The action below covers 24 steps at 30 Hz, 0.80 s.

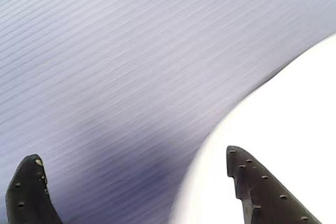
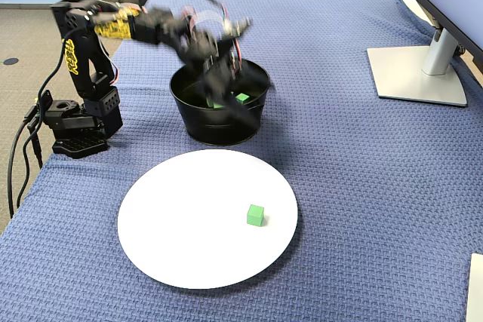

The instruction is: Pick up the green cubes from the white plate and place them in the black recipient

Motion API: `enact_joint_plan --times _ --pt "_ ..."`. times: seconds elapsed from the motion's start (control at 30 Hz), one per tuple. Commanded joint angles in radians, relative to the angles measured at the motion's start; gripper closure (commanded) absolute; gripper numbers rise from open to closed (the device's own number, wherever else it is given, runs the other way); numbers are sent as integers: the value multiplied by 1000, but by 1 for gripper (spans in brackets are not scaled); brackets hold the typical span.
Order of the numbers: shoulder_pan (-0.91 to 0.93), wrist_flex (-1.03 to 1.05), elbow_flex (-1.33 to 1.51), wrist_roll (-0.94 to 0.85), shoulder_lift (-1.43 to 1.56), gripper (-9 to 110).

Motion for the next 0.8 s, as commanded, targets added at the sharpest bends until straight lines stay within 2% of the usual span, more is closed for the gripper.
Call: enact_joint_plan --times 0.0,0.17,0.37,0.77 --pt "80 -232 -69 -155 -121 61" --pt "101 -285 -107 -212 -225 60" --pt "117 -476 -57 -290 -327 60" --pt "144 -508 18 -344 -339 61"
